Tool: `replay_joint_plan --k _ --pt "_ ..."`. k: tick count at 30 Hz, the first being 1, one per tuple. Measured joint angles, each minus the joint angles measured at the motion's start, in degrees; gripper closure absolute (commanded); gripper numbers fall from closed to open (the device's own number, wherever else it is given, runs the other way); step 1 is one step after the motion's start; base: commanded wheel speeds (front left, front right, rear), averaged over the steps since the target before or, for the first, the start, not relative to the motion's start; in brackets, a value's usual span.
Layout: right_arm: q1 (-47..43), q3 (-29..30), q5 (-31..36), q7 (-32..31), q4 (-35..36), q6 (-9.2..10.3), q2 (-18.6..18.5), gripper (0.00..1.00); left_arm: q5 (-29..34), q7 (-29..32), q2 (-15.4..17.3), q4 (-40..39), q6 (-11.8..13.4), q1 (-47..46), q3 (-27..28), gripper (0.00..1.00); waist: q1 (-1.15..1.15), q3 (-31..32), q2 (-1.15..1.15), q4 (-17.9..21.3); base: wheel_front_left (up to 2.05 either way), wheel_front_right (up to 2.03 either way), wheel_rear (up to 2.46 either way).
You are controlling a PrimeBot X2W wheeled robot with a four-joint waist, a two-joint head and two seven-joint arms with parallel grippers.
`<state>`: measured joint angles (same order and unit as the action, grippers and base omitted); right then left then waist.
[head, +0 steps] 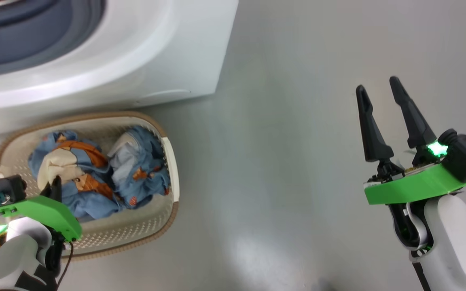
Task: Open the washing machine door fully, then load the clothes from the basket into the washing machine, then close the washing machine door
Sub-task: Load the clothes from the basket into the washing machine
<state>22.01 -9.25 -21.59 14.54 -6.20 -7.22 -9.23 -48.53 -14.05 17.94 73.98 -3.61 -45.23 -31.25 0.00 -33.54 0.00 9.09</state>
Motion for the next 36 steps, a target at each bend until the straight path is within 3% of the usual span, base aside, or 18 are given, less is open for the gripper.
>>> replay_joint_plan --k 10,18,36 --pt "-3.54 0.02 -0.26 0.0 -1.2 0.0 -0.59 0.0 3.24 -0.16 -0.09 -9.44 0.43 5.95 5.64 1.0 0.0 6.92 0.0 -1.66 0.0 0.0 0.0" --pt "-7.58 0.36 -0.6 0.0 -2.07 0.0 -1.77 0.0 10.55 -0.16 -0.93 -17.78 0.54 13.31 13.72 1.0 0.0 13.05 0.0 -2.78 0.0 0.0 0.0" --pt "-14.27 1.57 -2.25 0.0 -3.24 0.0 -3.07 0.0 24.99 -0.16 -6.06 -38.06 -2.57 28.2 29.29 1.0 0.0 23.06 0.0 -5.07 0.0 0.0 0.0"
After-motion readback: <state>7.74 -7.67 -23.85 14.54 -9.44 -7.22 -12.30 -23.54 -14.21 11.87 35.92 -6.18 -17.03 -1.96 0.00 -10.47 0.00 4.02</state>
